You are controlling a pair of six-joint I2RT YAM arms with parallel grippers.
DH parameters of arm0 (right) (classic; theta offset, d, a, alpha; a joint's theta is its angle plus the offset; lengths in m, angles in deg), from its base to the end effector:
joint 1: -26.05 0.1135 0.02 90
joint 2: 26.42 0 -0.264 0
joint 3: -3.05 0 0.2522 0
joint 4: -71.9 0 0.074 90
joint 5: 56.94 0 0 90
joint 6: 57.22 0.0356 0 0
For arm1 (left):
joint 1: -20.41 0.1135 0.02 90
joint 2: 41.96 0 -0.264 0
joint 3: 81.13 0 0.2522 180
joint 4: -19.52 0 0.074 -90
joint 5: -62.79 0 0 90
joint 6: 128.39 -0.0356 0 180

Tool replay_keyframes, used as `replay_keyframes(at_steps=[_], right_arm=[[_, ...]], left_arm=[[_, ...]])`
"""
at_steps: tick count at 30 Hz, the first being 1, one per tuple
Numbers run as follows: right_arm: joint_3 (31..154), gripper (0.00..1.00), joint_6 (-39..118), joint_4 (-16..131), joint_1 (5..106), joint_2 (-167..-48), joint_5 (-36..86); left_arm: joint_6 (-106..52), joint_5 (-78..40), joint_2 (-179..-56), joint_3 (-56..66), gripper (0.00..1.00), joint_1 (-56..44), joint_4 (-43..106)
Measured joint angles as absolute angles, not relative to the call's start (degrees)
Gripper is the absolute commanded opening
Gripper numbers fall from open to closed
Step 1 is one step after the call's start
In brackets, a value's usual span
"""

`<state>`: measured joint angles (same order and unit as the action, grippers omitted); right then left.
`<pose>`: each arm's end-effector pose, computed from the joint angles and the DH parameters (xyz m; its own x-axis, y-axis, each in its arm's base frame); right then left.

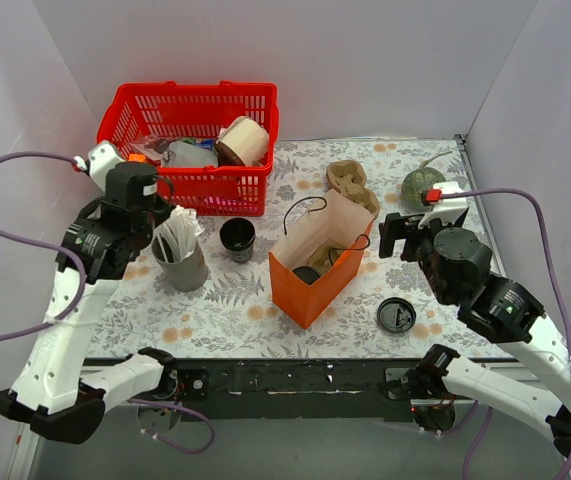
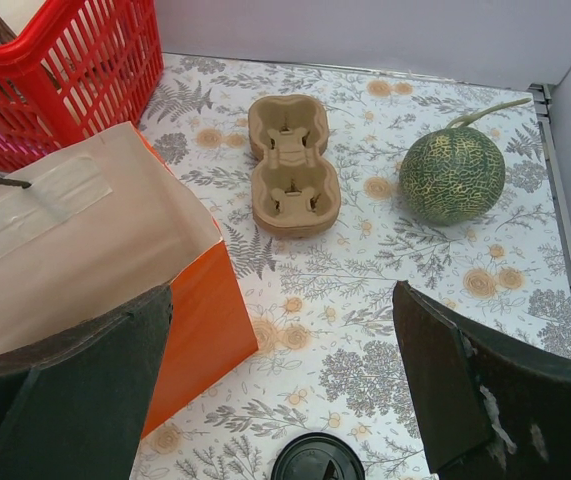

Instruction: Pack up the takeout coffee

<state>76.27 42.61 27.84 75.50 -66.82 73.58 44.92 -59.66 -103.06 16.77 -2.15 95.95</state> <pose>0.1021 0.0838 0.4016 -0.1527 0.0211 -0.9880 -0.1393 0.9893 0.0427 0.1685 -0.0493 0.4293 -0.0111 -0.9029 -0.4296 -0.5918 0.3523 -0.7251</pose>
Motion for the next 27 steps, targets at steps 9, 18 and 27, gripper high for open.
replay_keyframes(at_steps=[9, 18, 27], right_arm=[[76.03, 0.98, 39.9, 33.39, 75.5, -61.7, 76.46], [75.94, 0.98, 38.52, 38.18, 75.5, -60.37, 78.21], [76.6, 0.98, 38.54, 36.32, 75.5, -63.21, 79.37]], left_arm=[[35.09, -52.44, -101.12, 36.31, 0.0, -2.15, 87.63], [30.6, -31.02, -105.38, 50.23, 0.0, -1.91, 78.38], [33.42, 7.95, -129.46, 53.77, 0.0, -3.09, 71.69]])
